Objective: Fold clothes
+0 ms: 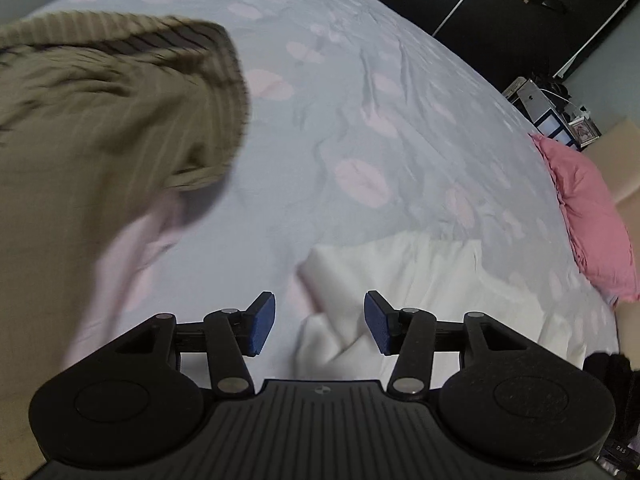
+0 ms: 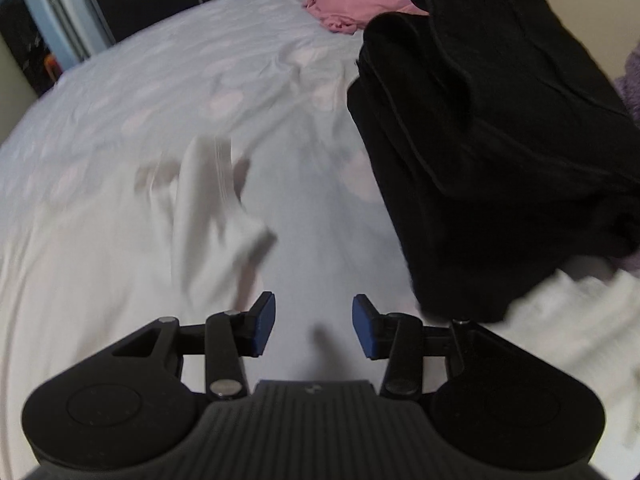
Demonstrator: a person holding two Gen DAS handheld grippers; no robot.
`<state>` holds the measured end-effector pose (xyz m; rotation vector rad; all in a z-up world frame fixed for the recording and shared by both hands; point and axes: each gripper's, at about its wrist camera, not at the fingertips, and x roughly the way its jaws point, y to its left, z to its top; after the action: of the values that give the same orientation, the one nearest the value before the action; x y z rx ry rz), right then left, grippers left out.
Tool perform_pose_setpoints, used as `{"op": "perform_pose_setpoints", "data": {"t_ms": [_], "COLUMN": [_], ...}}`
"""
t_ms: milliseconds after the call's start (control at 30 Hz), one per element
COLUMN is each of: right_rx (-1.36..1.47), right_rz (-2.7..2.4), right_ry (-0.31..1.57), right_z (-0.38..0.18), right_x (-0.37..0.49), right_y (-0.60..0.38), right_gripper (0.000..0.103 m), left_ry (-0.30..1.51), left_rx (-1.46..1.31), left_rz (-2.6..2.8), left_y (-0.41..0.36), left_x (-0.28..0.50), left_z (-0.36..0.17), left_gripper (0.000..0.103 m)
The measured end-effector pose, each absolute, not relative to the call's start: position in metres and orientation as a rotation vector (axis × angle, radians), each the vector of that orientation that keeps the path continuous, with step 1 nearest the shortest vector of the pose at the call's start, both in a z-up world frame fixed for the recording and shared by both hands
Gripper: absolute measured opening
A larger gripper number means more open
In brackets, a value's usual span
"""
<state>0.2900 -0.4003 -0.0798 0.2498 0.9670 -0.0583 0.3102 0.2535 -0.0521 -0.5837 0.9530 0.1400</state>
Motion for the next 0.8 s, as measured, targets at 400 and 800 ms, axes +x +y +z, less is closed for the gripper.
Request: {"op": "perform_pose_setpoints", "data": {"t_ms": [400,800], "right_rx": [0.436,0.348], "right_rz": [-0.002,0.059], "right_ry": [0.809,0.865], "right_z": [-0.107,-0.139], "right_x": [0.381,0.411], "right_y": [-0.380,-0.325], "right_gripper": [0.053,0.010], "left_ry": [0.858,0.805], "left_rx": [-0.713,-0.553], "left_rz": [0.192,0.195], "left_y": [0.257,0.216], "left_x": [0.352,0.356], "left_z": [-0.123,-0.132], "left_gripper": [0.048,0.013]}}
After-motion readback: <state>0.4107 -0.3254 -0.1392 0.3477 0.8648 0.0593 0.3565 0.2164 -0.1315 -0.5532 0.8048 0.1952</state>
